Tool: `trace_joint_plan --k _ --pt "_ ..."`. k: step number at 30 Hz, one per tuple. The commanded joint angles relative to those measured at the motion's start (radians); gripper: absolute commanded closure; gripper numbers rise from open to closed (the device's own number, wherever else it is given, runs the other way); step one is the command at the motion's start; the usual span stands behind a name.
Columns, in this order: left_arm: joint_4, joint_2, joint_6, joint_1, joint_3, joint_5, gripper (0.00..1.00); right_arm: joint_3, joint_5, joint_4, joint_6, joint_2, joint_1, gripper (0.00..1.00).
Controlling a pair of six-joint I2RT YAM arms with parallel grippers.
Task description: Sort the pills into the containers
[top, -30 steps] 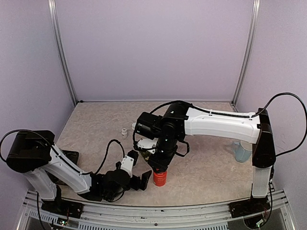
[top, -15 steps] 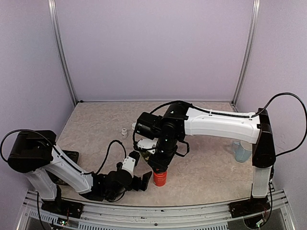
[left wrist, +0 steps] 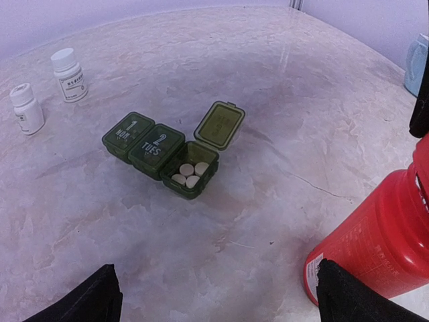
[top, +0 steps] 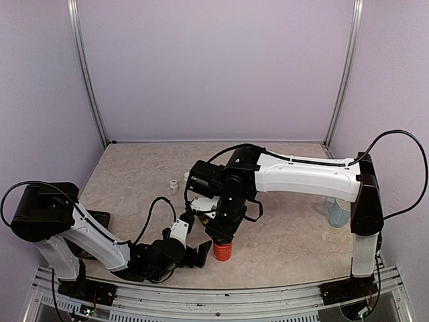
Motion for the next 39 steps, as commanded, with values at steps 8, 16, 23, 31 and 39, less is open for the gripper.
trace_joint_plan --k 8,16,23,31,39 --pt "-0.005 0.014 -0.008 0.004 0.028 -0.014 0.01 0.006 -0.004 -0.007 -0.006 0.042 0.014 0.46" --pt "-0.032 0.011 -0.037 0.012 0.032 -0.038 0.01 0.027 0.007 -0.009 -0.005 0.054 0.013 0.41" --pt "-0.031 0.012 -0.037 0.011 0.030 -0.037 0.01 0.039 0.009 -0.012 -0.003 0.042 0.014 0.32" --pt "-0.027 0.015 -0.037 0.010 0.030 -0.035 0.01 0.059 0.025 -0.011 -0.016 -0.004 0.013 0.21" --pt "-0.021 -0.004 -0.045 0.015 0.009 -0.045 0.01 -0.166 0.001 0.210 -0.030 -0.211 0.015 0.13"
